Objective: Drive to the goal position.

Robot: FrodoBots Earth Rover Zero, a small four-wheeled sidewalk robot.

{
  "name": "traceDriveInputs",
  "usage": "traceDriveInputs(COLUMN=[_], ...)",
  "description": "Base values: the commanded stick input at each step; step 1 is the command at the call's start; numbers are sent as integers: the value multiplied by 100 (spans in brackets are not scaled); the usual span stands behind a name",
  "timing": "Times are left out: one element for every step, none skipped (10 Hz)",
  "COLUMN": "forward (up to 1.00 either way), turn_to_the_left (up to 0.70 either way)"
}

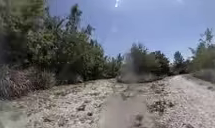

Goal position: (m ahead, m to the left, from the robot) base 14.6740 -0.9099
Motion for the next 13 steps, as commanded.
traceDriveInputs(forward=[70, 70, 70, 70, 70, 70, 70, 70, 70, 70, 70, 70, 70], turn_to_the_left=[0, 0, 0, 0, 0, 0, 0, 14, 14, 14, 14, 14, 14])
